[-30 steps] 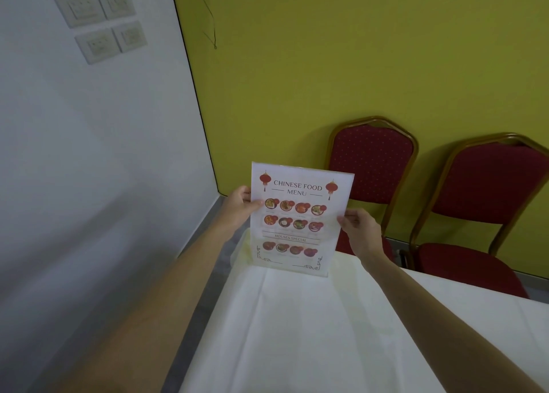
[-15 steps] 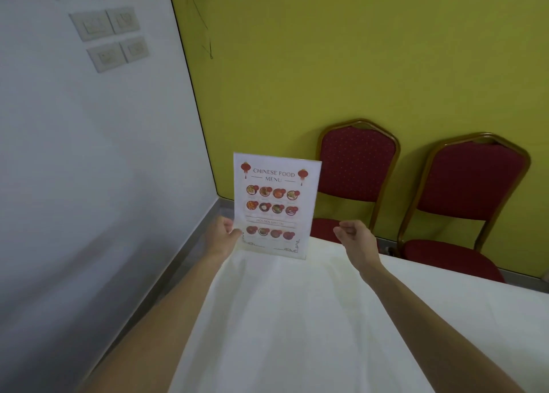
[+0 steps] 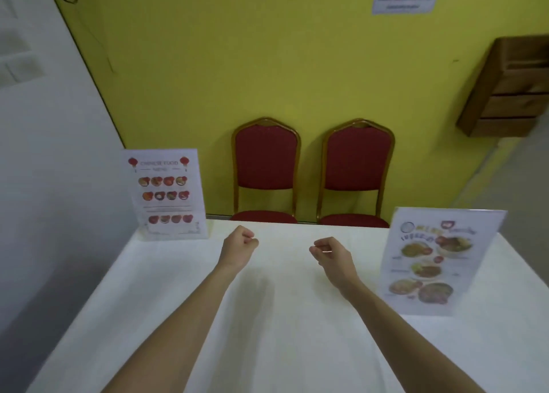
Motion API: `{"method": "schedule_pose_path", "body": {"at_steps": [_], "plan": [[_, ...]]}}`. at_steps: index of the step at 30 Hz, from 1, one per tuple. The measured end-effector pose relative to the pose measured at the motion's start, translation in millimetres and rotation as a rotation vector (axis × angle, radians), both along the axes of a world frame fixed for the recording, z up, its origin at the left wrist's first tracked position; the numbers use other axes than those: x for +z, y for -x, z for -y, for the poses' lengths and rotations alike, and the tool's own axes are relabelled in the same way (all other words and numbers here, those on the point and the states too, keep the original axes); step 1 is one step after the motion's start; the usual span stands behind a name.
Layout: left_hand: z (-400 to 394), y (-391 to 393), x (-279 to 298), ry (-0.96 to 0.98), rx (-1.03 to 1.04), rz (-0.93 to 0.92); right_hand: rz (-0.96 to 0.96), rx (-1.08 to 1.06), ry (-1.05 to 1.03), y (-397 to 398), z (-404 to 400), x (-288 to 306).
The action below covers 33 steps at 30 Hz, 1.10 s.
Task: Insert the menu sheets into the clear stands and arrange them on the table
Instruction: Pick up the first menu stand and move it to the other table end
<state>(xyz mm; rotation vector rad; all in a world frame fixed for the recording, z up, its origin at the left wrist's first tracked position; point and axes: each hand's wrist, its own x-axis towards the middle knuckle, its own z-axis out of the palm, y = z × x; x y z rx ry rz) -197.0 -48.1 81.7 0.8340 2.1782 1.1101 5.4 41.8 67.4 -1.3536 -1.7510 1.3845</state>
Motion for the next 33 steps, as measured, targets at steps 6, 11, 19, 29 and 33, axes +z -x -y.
{"method": "schedule_pose_path", "body": {"at_steps": [6,11,19,29,33], "plan": [[-34.3,-107.5,-1.1,-0.025,-0.18,0.037,0.066,-0.047,0.023,-102.3,-0.8,-9.5],[-59.0,-160.6,-3.1,-0.016,-0.303,0.053,0.062,-0.181,0.005,-171.7,-6.5,-2.0],[-94.2,-214.0,-4.2,-0.013,-0.371,0.042,0.035,-0.38,-0.028,-252.9,-32.4,15.3],[-120.9,-255.0,3.7,-0.102,-0.257,0.098,-0.009,-0.35,-0.078,-295.1,-108.3,28.1],[-119.3,-266.2,3.3,-0.143,-0.15,0.11,-0.015,-0.22,-0.068,-290.3,-129.7,27.6]]}}
